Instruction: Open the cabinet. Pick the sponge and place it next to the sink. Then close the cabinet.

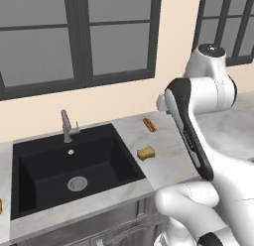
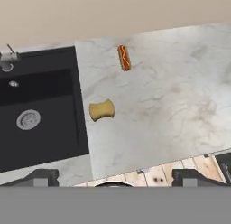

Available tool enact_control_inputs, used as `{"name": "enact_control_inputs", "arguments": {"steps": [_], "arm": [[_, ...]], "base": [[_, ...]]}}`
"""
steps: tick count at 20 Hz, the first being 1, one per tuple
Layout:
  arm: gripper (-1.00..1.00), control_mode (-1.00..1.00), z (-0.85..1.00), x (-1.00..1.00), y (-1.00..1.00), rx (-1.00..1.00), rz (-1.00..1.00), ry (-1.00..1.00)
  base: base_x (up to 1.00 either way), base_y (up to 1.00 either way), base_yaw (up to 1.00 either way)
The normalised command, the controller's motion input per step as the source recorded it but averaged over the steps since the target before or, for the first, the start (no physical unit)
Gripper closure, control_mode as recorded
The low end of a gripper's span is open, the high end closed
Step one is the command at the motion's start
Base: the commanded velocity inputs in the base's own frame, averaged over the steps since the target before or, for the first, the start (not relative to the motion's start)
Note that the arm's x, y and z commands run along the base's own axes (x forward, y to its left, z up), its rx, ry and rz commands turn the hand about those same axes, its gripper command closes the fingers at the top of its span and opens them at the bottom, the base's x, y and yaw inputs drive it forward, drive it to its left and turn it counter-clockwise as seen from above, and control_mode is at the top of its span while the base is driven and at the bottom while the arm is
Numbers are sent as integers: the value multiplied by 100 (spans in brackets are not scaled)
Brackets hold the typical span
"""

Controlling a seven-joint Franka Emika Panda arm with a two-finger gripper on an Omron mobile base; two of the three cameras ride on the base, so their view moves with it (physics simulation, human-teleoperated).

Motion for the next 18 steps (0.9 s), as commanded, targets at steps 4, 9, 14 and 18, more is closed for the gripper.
{"name": "enact_control_inputs", "arguments": {"steps": [4,9,14,18], "arm": [[-100,-100,67,-90,0,13,-18,-27],[-100,-100,81,-70,0,7,-7,-22],[-100,-100,46,-30,0,12,-3,-26],[-100,-100,42,-53,0,11,0,-33]], "base": [[0,0,0],[0,0,0],[0,0,0],[0,0,0]]}}
